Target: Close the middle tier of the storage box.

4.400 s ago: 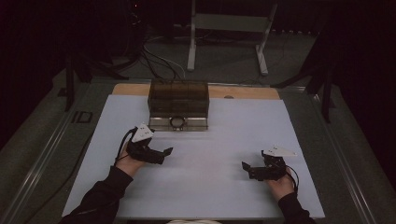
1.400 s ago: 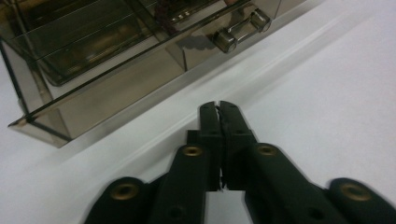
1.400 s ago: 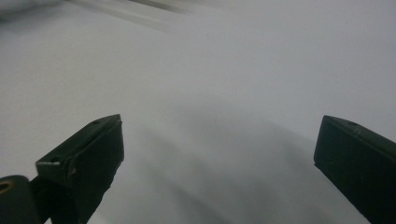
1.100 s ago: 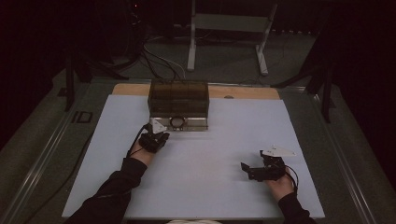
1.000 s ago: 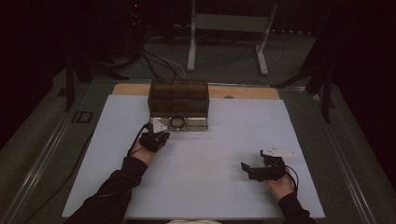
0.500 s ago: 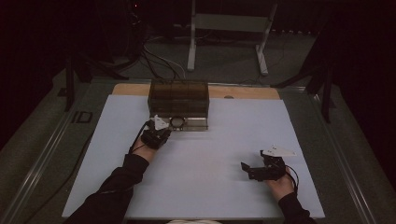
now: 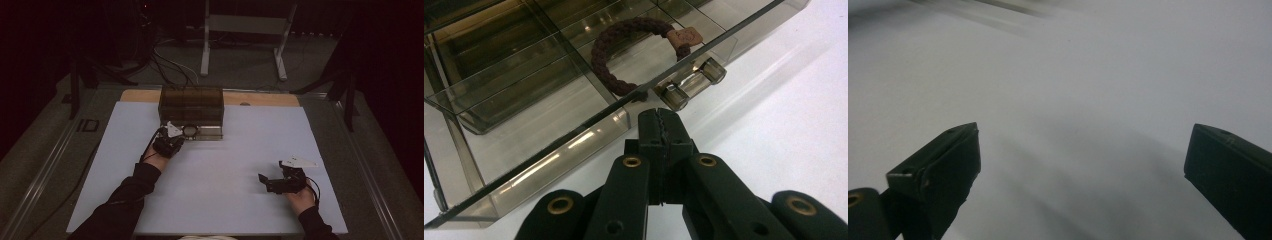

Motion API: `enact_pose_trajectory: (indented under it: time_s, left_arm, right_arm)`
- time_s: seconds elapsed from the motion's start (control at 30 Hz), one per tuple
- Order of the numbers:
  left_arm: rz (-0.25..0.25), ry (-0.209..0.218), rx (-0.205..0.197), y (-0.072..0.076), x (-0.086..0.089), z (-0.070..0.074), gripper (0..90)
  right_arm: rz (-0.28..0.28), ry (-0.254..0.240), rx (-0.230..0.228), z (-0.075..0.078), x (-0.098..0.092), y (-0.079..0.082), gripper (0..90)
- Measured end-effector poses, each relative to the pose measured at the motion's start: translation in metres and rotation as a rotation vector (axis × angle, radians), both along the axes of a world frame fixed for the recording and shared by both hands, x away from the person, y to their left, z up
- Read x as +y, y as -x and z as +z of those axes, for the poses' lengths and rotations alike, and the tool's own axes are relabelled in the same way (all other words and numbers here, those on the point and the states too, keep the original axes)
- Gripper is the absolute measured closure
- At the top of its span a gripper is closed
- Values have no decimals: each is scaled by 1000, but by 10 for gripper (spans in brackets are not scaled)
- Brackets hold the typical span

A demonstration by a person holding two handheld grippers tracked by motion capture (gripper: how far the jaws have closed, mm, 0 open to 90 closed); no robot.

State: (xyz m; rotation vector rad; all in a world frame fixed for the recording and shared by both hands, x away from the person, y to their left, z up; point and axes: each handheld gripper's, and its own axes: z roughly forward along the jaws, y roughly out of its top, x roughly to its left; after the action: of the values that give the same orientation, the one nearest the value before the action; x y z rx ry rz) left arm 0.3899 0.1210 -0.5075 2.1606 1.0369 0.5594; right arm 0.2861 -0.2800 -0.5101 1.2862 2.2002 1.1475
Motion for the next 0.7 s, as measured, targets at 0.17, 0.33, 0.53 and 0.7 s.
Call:
enact_pose_trajectory:
  time_s: [0.17,0.33,0.53,0.7]
  left_arm:
    - [-8,-2,-2,-1,-2,1,900]
    - [-9,-4,-4,-2,-2,1,900]
    - [-8,-5,-6,-4,-3,3,900]
    - [-6,-11,-10,-4,-4,3,900]
  right_arm:
    - [2,0,4,0,1,0,16]
    - [2,-2,4,0,1,0,16]
    - [4,-1,3,0,1,0,17]
    - [3,-5,3,0,1,0,16]
